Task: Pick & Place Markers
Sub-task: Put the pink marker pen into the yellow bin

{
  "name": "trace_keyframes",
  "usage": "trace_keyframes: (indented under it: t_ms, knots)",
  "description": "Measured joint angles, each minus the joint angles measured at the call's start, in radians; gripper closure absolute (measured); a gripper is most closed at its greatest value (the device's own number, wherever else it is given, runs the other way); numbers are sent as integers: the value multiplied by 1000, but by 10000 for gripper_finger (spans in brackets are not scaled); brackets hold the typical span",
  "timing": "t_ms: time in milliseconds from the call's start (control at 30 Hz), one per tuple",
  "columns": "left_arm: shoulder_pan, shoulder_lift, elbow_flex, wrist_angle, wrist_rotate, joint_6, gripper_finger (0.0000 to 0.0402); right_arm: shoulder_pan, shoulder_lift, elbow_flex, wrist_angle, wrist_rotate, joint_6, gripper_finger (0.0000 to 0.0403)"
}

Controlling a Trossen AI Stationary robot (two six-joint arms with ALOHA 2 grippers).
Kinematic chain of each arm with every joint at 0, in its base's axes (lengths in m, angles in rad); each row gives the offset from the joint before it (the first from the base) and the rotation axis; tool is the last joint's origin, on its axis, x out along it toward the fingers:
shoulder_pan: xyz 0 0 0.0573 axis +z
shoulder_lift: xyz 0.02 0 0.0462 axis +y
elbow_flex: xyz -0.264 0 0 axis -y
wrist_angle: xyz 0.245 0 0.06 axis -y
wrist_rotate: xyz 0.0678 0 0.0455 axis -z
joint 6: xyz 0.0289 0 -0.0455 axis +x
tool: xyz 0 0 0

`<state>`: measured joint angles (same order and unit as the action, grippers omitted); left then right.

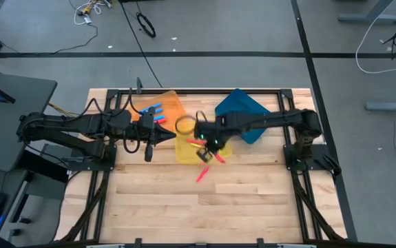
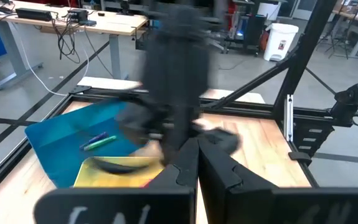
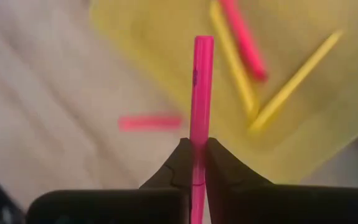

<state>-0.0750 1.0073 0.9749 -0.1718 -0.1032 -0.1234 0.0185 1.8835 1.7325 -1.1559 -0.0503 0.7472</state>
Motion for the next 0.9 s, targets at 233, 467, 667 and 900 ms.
trace_keyframes:
  t_ms: [233, 467, 667, 900]
  knots:
    - [0, 0, 0, 0, 0, 0, 390, -140, 20, 3, 156, 41, -31, 388]
    - [-1, 0, 0, -6, 0, -4, 390, -189, 27, 2, 139, 76, -93, 388]
    - [-1, 0, 0, -6, 0, -4, 390, -193, 52, 1, 168, 148, -193, 388]
    - [-1, 0, 0, -6, 0, -4, 390, -174, 148, 2, 175, 148, -349, 388]
